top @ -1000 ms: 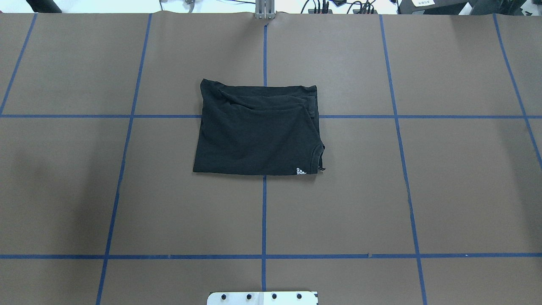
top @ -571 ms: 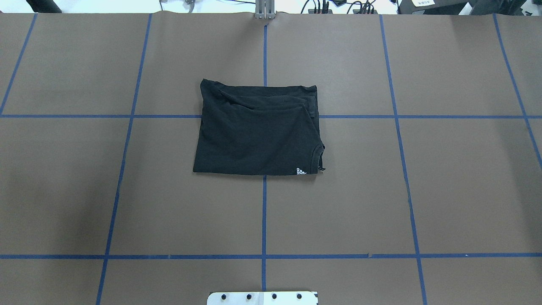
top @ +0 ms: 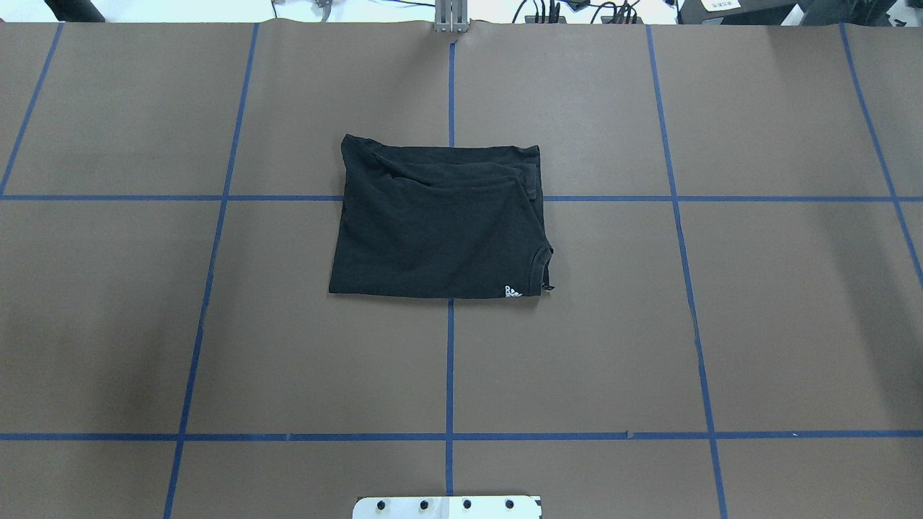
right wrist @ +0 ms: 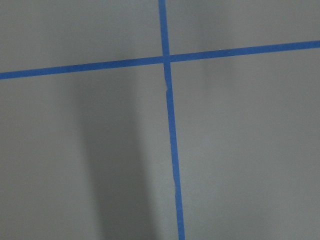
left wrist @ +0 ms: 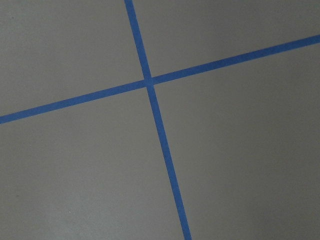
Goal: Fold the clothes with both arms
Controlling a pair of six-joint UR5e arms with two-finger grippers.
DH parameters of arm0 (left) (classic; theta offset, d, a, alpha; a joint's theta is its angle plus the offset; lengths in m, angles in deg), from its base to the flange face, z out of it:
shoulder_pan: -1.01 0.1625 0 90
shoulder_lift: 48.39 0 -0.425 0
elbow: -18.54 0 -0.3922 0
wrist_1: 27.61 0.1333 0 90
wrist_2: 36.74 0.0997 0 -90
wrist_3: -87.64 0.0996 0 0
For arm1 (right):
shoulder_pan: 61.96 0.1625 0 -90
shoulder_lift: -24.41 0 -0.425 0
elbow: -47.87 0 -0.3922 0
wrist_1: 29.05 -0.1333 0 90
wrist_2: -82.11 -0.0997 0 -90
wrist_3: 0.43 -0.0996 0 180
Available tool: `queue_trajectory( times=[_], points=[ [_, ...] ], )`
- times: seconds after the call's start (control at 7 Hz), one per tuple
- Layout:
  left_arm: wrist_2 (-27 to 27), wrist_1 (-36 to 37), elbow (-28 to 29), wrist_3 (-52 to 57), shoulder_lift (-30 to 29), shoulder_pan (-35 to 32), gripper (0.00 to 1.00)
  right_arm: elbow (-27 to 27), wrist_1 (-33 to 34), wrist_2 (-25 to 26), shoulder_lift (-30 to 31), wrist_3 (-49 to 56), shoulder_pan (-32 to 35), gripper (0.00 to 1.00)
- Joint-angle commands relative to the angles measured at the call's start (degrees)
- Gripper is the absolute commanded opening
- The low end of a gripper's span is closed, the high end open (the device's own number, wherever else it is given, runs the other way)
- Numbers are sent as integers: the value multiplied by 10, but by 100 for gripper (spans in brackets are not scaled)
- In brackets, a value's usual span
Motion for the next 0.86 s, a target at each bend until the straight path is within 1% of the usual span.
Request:
queue_trajectory(
  times=[0.0, 0.14, 0.43, 0.57, 0.71],
  points=[
    [-1, -4, 2, 41, 19, -1, 100, -8, -16, 1, -5, -65, -38, 100],
    [1, -4, 5, 54, 19, -12, 100, -6, -67, 7, -5, -93, -60, 100],
    [3, -6, 3, 54, 19, -13, 100, 8, -145, 18, 14, -104, -64, 100],
    [4, -6, 4, 55, 19, -13, 100, 21, -173, 26, 21, -102, -64, 100],
    [4, -6, 3, 55, 18, -13, 100, 30, -185, 26, 24, -101, -62, 100]
  ],
)
